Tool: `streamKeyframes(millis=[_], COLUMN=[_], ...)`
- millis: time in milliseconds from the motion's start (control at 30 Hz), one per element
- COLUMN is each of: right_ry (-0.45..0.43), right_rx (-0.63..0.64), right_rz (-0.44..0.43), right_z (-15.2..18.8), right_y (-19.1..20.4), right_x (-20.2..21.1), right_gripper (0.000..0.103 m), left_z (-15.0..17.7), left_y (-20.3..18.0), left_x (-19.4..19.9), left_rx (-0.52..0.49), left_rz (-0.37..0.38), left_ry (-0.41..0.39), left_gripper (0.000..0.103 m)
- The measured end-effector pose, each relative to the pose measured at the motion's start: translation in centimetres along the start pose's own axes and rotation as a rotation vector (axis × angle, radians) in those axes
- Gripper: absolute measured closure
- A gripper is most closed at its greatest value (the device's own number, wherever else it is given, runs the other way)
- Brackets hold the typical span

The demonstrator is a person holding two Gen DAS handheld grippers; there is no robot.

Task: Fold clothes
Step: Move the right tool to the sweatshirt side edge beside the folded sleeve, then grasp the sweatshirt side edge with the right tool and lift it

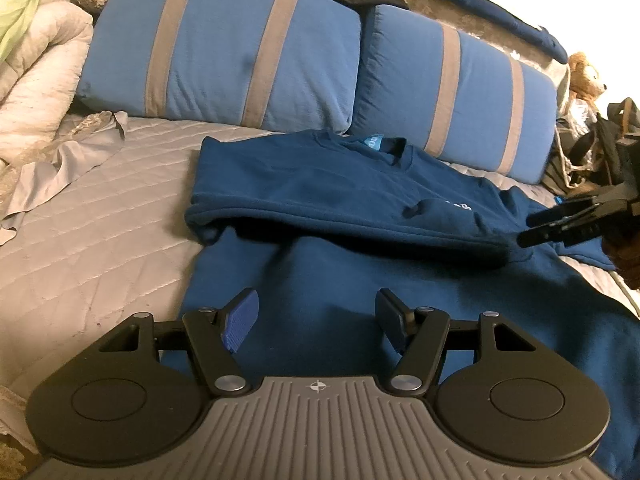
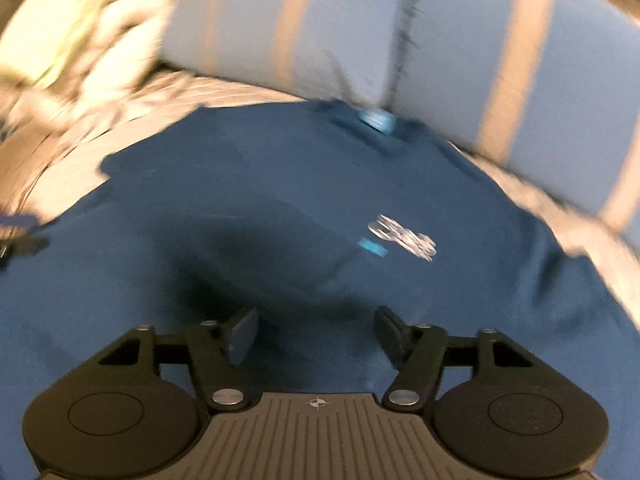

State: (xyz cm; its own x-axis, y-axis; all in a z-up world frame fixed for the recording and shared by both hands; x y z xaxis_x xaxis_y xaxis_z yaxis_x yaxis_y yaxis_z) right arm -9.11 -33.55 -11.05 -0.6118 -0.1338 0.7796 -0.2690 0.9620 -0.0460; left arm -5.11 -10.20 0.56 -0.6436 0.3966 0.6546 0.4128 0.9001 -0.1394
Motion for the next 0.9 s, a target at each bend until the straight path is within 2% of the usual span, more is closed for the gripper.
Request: streamKeyframes(millis=[233,300,433,467,567,600,667,833,900], right_ry=[0.019,0.04,0.082,0.087,0.099,0.1,0.092,0.043,0.009], right_rx=[0.269,0.32,0.413,0.436,0.493,0.49,0.483,0.503,0.499], right_rz=[0.007,0.002,-0.004,0.008,0.05,0.064,0.085,0.161,0.188], right_z=[-0.8,-0.7,-0.4,-0.3,-0.2,-0.3,-0.7,-2.4,-3.6], right_y=[3.2,3.9,5.1,5.3,5.6,5.5,5.5,4.9,4.4], right_x=[-2.2,-3.0,-4.2,-4.5,-5.0,-5.1,-5.1,-4.0,-3.0], right_gripper=[0.036,0.047,0.053,0.058,0.087,0.092,0.094,0.094,0.094], left_z=[0.0,0.0,0.0,0.0,0.0,-0.1,0.0,-1.7,-3.0], left_y=[0.1,0.2,0.3,0.3,0.7,1.0,1.5,4.5,6.1], left_x=[0.0,0.0,0.0,0.0,0.1,0.3,0.4,1.3,1.2], left_rx=[0.007,0.011,0.021,0.024,0.04,0.051,0.073,0.181,0.163], left_rz=[0.001,0.002,0.008,0.007,-0.009,-0.034,-0.063,-0.051,-0.079], left_ry=[-0.001,-0.001,-0.001,-0.001,-0.005,-0.009,0.007,0.018,0.02], left_gripper=[0.039,0.039,0.039,0.039,0.039,0.039,0.039,0.039,0.038])
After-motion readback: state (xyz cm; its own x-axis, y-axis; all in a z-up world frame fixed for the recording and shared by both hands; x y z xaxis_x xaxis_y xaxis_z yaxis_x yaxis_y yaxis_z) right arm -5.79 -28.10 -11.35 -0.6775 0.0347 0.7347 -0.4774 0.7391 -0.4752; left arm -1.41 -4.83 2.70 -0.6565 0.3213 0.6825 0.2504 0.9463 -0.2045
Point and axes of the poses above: each gripper's, at about its wrist camera, not at the fingertips, and x roughly against the way its jaws point, y to its left, z to its underside, the point moved 10 cm from there along -x, roughly the way its jaws point, and after that the axes turned 5 degrees about y, right-handed, at the moved point
